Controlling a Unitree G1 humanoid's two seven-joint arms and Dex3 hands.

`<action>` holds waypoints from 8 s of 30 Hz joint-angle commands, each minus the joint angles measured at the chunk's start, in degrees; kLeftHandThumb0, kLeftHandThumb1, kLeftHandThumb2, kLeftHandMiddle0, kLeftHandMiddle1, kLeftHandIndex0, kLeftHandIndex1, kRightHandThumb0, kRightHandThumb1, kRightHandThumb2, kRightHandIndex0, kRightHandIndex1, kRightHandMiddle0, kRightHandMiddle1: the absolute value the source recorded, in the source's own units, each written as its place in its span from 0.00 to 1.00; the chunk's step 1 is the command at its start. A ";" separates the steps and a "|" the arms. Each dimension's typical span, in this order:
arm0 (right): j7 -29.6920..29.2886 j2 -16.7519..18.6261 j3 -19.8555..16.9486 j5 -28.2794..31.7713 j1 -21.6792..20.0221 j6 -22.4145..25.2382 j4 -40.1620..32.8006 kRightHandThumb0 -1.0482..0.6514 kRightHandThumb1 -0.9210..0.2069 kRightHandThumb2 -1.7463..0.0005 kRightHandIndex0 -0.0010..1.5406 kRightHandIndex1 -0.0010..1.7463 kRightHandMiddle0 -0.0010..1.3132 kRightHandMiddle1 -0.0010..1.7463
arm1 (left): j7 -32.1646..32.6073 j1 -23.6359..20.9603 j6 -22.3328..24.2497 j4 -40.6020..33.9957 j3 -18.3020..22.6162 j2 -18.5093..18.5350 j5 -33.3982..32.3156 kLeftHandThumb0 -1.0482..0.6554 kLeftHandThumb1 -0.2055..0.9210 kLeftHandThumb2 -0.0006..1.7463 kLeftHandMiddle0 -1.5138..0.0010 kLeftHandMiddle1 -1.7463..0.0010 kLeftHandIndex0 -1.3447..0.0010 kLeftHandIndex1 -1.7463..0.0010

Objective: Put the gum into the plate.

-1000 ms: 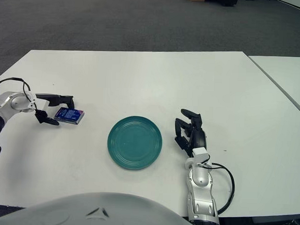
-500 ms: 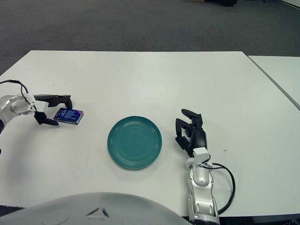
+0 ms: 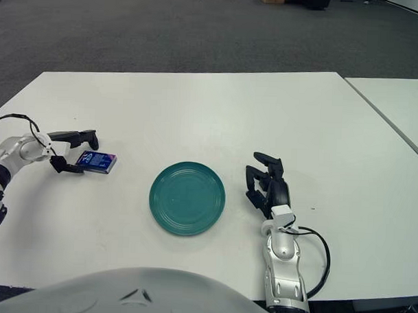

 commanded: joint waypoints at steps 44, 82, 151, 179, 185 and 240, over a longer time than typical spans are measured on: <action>0.41 0.03 -0.29 0.47 -1.63 4.30 6.55 0.23 0.00 0.64 0.28 0.29 0.02 0.61 | 12.22 15.10 3.60 -21.81 7.73 2.64 -9.29 0.61 0.27 0.89 0.48 0.03 0.58 0.00; 0.30 0.47 -0.61 1.20 -2.36 3.30 7.86 0.24 0.00 0.64 0.30 0.30 0.04 0.61 | -10.50 28.04 34.13 -80.95 23.57 -3.58 -37.80 0.61 0.32 0.86 0.51 0.02 0.63 0.00; -1.56 2.46 1.64 0.16 -4.40 2.29 11.34 0.25 0.00 0.63 0.30 0.31 0.00 0.60 | 9.06 31.04 67.55 -69.39 -0.75 -22.39 21.52 0.00 1.00 0.33 0.95 0.87 1.00 0.61; -1.52 3.38 1.41 1.60 -4.87 1.78 12.05 0.25 0.00 0.64 0.29 0.32 0.02 0.61 | 9.24 36.36 66.44 -72.36 -1.70 -20.07 26.68 0.00 1.00 0.24 0.95 0.66 1.00 0.30; -1.45 3.40 1.32 2.05 -4.89 2.07 11.58 0.25 0.00 0.65 0.30 0.32 0.03 0.61 | 11.20 36.69 64.53 -71.29 -1.43 -19.94 26.60 0.05 0.95 0.18 0.93 0.40 0.94 0.11; -1.91 3.97 0.74 2.08 -4.64 -0.92 13.32 0.25 0.00 0.63 0.31 0.34 0.03 0.63 | 13.81 32.32 51.87 -80.85 6.59 -20.13 21.29 0.61 0.45 0.69 0.55 0.10 0.57 0.14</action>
